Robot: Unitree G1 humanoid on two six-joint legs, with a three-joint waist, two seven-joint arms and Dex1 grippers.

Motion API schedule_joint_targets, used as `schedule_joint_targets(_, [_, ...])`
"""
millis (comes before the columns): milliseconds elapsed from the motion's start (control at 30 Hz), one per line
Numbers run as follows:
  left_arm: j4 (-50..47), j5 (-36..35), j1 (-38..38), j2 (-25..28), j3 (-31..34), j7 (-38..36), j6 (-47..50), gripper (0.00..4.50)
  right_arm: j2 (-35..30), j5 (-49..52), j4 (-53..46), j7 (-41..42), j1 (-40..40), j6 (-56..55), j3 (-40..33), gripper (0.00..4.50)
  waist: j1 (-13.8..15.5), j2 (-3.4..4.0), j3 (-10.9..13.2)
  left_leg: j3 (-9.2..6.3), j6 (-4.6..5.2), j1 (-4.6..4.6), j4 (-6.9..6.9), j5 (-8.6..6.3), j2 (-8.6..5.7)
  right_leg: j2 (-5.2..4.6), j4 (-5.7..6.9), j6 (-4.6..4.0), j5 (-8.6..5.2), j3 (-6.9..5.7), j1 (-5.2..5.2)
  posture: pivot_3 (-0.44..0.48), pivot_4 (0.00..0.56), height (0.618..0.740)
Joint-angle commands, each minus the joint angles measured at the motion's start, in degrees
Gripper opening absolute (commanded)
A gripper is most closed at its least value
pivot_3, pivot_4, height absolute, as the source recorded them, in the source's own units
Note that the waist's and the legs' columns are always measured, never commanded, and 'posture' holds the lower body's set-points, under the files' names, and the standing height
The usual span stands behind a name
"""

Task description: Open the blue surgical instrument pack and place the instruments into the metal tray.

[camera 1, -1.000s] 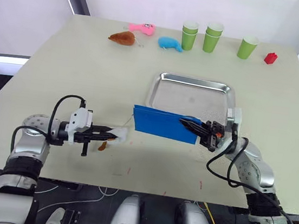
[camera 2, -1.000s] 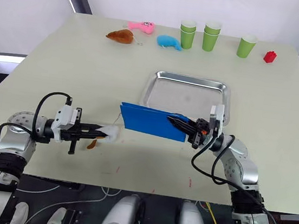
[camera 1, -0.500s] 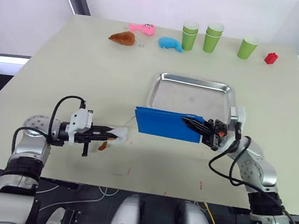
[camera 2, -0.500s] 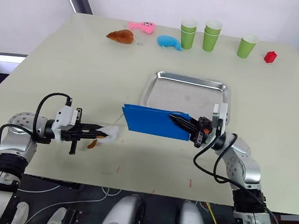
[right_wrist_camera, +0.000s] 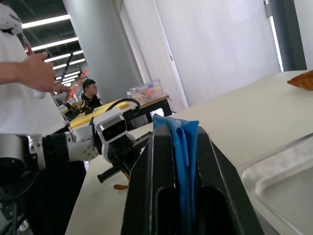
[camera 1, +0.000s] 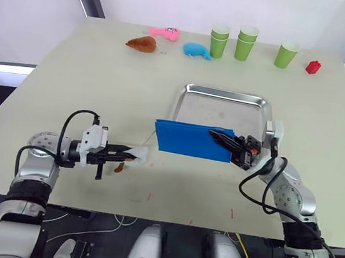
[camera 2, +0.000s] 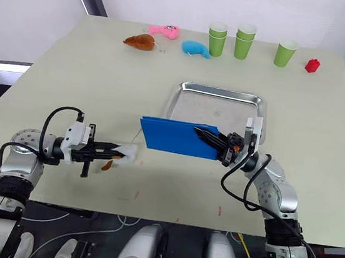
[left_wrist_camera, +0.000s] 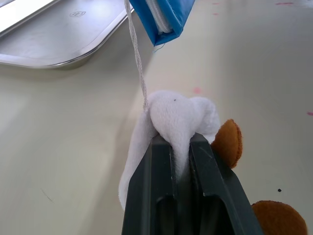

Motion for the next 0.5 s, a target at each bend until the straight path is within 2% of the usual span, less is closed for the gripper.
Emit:
schedule_joint_targets(33, [2.47, 3.97, 0.98, 0.49, -2.18, -0.49, 1.48, 0.02, 0.36, 4.83, -4.4, -0.02, -2.81, -2.7, -5.95, 0.0, 0.04, 0.0, 0.0, -0.01, 0.0, -0.02, 0.0, 0.0, -0.01, 0.0, -0.01, 0.0, 0.0, -0.01, 0.0, 0.0, 0.15, 0.74])
schedule_joint_targets(333, [2.86, 3.68, -0.29, 0.78, -2.07, -1.05, 2.14, 0.02, 0.16, 4.9, -3.82, -0.26, -3.14, -3.44, -7.32, 0.0, 0.07, -0.01, 0.02, -0.08, 0.0, -0.14, 0.01, 0.0, -0.02, -0.01, -0.05, 0.0, 0.0, -0.1, -0.04, 0.0, 0.15, 0.74])
schedule_joint_targets(500, [1.67, 4.11, 1.51, 0.43, -2.92, -1.13, 1.68, 0.02, 3.15, 8.18, -5.23, -3.39, -4.11, -2.07, -8.48, 0.0, -0.11, 0.02, 0.04, -0.06, 0.0, -0.14, 0.0, 0.0, -0.01, -0.01, -0.05, 0.0, 0.0, -0.07, -0.06, 0.0, 0.15, 0.74])
